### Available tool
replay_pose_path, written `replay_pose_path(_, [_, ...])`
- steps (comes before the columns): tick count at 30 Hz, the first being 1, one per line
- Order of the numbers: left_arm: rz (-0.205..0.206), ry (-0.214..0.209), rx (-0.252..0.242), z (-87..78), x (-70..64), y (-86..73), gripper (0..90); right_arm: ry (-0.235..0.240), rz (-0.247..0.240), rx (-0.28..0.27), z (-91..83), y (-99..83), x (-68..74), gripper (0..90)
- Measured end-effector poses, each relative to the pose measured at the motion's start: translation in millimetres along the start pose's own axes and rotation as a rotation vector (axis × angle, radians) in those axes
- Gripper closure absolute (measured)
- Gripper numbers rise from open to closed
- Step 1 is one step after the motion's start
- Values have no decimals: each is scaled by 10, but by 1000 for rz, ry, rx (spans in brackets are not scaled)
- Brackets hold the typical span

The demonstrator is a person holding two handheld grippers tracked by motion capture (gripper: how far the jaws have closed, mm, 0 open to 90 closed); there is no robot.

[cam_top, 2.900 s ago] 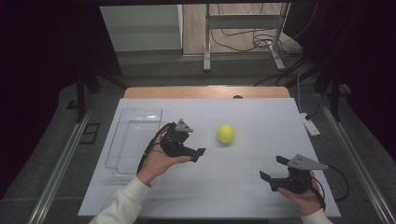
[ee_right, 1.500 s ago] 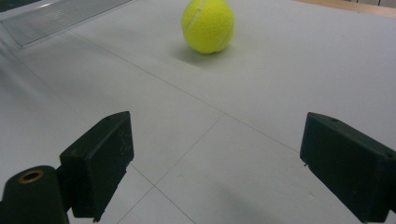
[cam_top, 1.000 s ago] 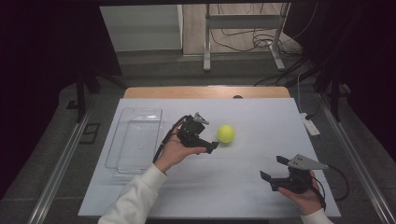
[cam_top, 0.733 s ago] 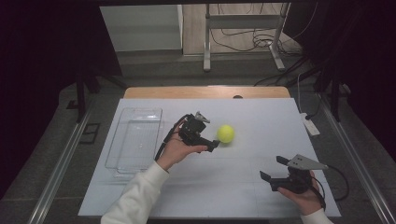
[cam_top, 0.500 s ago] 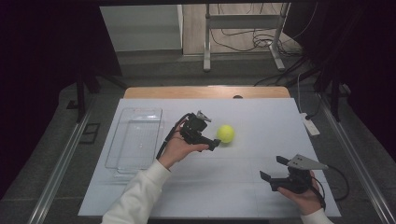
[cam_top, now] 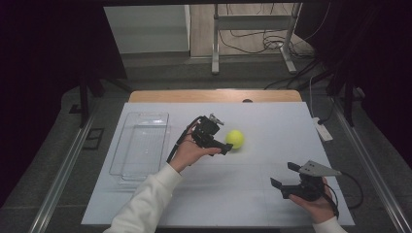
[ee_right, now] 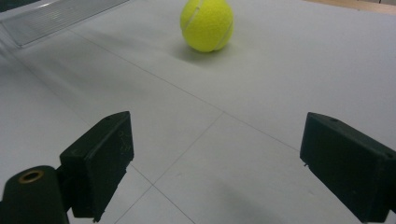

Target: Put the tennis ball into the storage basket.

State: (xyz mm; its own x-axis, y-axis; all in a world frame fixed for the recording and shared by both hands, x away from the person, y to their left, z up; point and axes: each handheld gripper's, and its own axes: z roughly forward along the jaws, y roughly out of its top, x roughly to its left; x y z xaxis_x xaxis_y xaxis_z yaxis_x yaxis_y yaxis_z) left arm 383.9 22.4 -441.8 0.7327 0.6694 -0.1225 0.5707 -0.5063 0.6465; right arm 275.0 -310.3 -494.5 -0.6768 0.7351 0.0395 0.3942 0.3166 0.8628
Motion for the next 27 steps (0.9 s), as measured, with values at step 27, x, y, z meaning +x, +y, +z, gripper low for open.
replay_pose_path(27, [-11, -4, 26, 198, 70, 121, 102, 1, -1, 0, 2, -5, -4, 100])
